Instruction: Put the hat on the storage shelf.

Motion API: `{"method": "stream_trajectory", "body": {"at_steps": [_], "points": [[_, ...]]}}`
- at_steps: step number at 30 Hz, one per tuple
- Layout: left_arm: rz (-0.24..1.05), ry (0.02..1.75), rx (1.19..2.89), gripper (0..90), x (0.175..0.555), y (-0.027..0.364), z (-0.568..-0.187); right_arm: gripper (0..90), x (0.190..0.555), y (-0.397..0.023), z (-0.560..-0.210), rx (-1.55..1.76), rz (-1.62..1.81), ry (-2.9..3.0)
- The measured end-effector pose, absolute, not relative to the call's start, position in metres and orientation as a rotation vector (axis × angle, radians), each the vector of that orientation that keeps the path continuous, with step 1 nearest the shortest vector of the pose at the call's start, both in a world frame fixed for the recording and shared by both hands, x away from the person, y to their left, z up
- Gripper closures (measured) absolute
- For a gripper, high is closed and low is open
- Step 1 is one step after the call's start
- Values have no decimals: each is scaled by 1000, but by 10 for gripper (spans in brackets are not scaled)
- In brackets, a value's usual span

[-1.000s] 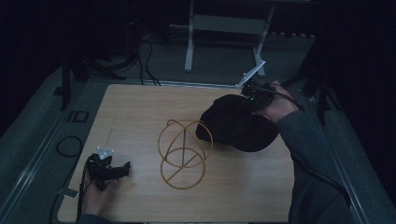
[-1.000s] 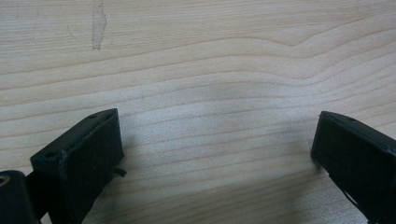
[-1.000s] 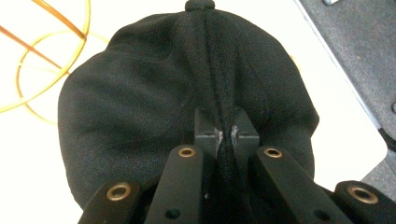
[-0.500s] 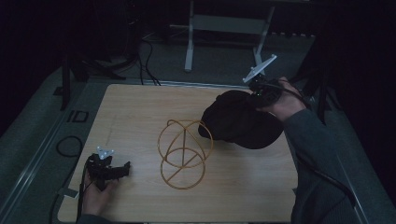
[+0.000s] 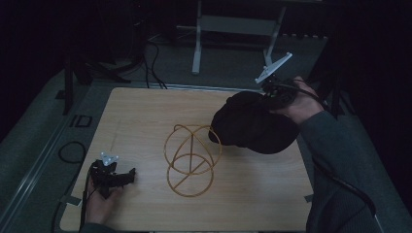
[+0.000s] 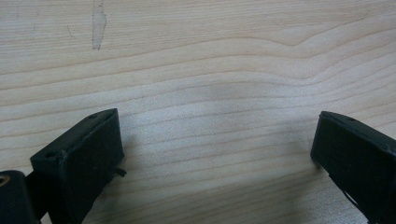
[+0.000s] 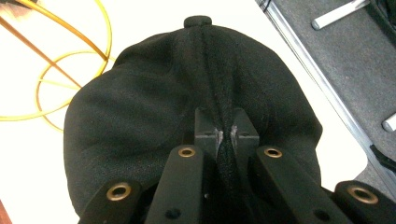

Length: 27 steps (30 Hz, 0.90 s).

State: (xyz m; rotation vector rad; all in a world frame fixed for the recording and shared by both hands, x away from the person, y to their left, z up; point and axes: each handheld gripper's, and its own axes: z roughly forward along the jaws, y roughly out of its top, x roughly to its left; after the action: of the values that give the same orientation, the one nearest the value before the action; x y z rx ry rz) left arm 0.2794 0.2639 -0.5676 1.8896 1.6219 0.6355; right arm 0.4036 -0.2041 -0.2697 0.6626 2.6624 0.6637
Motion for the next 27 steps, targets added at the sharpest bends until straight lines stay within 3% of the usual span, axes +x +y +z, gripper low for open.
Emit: {"method": "stream_trajectory", "body": {"at_steps": [27], "points": [[635,1622,1889,18,279,264,-568,852,395,-199,-244,587,666,2625]]}}
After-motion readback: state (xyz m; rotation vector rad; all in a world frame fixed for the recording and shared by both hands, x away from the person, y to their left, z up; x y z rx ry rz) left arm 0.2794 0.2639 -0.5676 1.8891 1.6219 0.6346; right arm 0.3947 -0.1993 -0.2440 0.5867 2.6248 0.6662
